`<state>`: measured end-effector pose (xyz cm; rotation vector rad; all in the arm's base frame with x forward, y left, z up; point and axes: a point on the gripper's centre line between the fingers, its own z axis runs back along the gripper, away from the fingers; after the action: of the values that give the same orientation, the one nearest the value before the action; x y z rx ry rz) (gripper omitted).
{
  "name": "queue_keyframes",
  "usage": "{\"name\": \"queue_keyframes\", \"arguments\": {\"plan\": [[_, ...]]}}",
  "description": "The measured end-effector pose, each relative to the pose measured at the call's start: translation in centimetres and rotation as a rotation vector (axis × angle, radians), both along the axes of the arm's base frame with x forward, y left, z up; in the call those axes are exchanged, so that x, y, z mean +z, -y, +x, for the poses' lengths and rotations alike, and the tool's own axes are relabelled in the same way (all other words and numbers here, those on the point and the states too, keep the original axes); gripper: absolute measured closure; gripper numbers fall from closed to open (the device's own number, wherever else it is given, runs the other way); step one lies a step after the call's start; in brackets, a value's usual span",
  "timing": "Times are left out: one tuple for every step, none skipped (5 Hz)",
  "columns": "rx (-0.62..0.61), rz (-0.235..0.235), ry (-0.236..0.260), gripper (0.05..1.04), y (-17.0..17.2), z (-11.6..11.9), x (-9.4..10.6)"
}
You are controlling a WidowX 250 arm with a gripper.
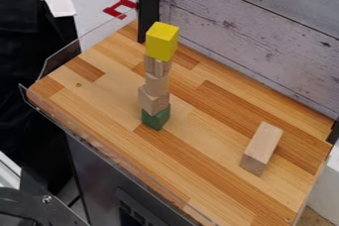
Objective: Move the pill shape from the tower to the top of the table
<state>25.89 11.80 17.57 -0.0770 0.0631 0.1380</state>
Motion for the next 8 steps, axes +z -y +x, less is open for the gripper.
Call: {"name": "queue_keyframes", "arguments": {"plan": [[-0.025,0.023,-0.031,0.560,-1.1,-0.5,-2.7],[-0.063,0.078,-0.080,0.560,-1.8,-1.0,-5.7],[-0.066,0.125,-0.100,0.560,-2.6,-1.0,-9.3],[-0.066,0.136,-0.126,0.560,-3.3,-1.1,-12.4],[-0.064,0.110,-0.126,0.560,-3.3,-0.9,-14.4],[-0.043,0.056,-0.155,0.560,-3.6,-1.4,-16.2],[-0.028,0.028,-0.140,0.560,-4.2,-0.7,-16.5],[-0.014,0.022,-0.133,0.504,-4.4,-0.5,-16.5]]}}
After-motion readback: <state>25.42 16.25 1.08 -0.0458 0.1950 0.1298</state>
